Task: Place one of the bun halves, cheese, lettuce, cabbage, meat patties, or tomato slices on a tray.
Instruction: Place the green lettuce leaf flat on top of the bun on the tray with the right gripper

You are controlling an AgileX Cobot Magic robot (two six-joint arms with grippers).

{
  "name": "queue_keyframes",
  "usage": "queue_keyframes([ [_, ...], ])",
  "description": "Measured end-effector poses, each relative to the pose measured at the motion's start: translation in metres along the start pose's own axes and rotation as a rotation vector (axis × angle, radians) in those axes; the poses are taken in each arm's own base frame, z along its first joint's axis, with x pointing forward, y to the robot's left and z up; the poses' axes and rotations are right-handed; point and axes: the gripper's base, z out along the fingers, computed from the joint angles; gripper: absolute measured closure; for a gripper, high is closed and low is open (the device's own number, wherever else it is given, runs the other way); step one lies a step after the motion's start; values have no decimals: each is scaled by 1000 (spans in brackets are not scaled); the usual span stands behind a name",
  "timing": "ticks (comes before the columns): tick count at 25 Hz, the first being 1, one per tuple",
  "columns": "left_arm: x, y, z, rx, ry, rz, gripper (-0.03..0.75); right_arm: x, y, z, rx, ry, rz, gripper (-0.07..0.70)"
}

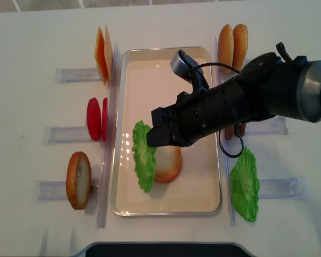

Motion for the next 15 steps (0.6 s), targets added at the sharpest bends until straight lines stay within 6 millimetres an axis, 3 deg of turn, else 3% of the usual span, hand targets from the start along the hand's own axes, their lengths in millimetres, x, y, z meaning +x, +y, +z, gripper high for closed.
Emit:
queue_keyframes([
  [15, 0, 0, 0, 0, 0, 0, 181, -3, -9, -8, 27, 18, -33, 598],
])
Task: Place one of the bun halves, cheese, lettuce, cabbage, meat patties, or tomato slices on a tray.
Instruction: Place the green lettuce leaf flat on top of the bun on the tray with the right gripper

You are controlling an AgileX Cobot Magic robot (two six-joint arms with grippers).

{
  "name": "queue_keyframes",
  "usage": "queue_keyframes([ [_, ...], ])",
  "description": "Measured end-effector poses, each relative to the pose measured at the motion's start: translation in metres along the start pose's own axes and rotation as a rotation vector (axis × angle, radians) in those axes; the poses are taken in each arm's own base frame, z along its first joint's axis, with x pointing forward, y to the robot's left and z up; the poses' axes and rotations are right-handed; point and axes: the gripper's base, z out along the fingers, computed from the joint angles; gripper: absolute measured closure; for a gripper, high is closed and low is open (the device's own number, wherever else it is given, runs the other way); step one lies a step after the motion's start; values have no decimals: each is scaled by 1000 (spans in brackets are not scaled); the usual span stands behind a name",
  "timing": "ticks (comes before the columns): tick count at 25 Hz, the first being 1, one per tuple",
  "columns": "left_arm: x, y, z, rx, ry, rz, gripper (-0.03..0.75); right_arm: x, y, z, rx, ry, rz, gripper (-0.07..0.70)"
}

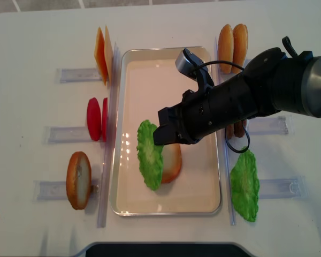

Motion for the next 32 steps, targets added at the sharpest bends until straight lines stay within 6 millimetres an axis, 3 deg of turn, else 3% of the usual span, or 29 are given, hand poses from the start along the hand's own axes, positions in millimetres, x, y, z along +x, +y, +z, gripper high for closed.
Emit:
queue_keyframes([
  [32, 0, 0, 0, 0, 0, 0, 181, 1, -7, 0, 76, 11, -63, 598],
])
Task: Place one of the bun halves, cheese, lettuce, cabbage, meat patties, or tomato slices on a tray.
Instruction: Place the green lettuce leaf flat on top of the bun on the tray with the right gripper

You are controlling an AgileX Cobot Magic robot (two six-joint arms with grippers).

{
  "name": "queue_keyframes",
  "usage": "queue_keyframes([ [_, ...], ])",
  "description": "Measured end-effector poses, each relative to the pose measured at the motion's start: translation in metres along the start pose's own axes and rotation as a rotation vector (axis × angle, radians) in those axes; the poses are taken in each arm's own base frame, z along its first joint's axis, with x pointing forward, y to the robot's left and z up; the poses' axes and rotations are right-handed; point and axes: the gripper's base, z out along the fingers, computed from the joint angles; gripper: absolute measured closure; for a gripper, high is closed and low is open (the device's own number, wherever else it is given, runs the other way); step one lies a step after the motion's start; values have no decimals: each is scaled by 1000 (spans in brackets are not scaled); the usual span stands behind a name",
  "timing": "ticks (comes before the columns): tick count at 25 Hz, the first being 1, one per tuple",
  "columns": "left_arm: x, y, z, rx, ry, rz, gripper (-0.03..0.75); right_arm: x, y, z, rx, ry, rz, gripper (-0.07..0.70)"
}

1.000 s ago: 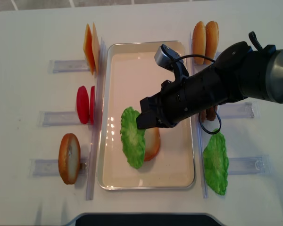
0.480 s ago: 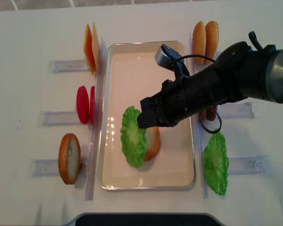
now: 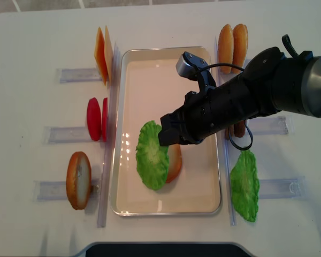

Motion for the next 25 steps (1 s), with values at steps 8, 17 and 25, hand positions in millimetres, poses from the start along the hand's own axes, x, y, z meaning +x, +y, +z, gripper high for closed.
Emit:
queue_keyframes([
  [8, 0, 0, 0, 1, 0, 0, 181, -2, -4, -3, 11, -7, -8, 598],
  [17, 0, 0, 0, 1, 0, 0, 181, -1, -7, -4, 28, 13, -37, 598],
  [25, 0, 0, 0, 3, 0, -1, 181, 0, -7, -4, 32, 18, -44, 581],
])
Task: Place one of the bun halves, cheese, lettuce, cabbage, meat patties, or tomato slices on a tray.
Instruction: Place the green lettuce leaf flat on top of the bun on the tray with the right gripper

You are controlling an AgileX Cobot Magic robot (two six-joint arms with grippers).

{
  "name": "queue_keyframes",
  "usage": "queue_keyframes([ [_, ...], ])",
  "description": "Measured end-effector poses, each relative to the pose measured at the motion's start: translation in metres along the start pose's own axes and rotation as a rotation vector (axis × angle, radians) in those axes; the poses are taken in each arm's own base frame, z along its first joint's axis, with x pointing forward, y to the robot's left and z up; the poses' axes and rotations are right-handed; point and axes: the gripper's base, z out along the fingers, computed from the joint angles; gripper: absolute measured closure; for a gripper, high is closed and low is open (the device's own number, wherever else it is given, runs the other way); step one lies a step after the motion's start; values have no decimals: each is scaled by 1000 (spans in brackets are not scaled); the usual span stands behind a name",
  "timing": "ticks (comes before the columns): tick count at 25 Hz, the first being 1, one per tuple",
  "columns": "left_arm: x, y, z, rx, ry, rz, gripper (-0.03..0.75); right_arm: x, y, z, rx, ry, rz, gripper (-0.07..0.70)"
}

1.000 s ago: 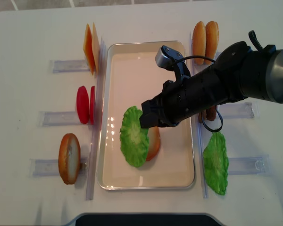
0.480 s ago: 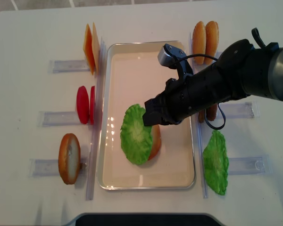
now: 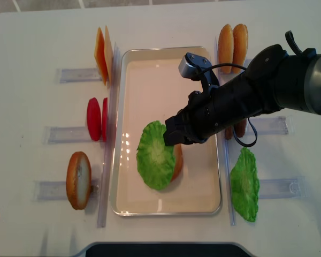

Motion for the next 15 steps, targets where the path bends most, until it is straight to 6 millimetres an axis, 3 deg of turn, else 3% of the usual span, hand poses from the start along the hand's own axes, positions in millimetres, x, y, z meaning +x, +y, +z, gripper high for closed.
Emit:
queue_keyframes([
  [4, 0, 0, 0, 1, 0, 0, 181, 1, -1, 0, 11, 12, -22, 531],
  [10, 0, 0, 0, 2, 0, -1, 181, 2, -2, 0, 22, 21, -37, 366],
  [15, 0, 0, 0, 2, 0, -1, 181, 2, -3, 0, 32, 22, -47, 286],
])
